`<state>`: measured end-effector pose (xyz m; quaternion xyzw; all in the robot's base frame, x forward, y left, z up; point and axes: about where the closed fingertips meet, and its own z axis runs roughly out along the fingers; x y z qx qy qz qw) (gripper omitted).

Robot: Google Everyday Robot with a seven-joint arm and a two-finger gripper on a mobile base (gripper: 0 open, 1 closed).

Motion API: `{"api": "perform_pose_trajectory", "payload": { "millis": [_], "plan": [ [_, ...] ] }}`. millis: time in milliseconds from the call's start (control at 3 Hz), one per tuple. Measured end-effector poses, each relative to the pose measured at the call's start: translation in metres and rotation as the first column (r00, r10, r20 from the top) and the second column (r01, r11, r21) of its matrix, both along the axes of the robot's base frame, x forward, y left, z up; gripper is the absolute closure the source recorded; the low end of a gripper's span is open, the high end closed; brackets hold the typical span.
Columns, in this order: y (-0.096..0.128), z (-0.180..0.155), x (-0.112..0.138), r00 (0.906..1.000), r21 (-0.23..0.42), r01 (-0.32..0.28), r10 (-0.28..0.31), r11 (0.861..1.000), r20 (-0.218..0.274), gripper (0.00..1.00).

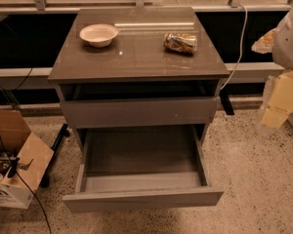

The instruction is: Place orange can into middle drawer

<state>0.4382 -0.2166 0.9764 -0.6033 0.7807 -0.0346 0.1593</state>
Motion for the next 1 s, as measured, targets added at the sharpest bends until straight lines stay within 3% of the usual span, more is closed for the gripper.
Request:
{"api": "perform_pose_trajectory", "payload": {
  "millis": [333,1000],
  "plan": [
    [0.0,0.0,0.0,1.0,0.0,0.0,0.0,1.0,0.0,0.0],
    [0.047,-0.005,0.057,0.9984,0.132,-0.056,0.056,0.99,0.007,0.0]
  ]
}}
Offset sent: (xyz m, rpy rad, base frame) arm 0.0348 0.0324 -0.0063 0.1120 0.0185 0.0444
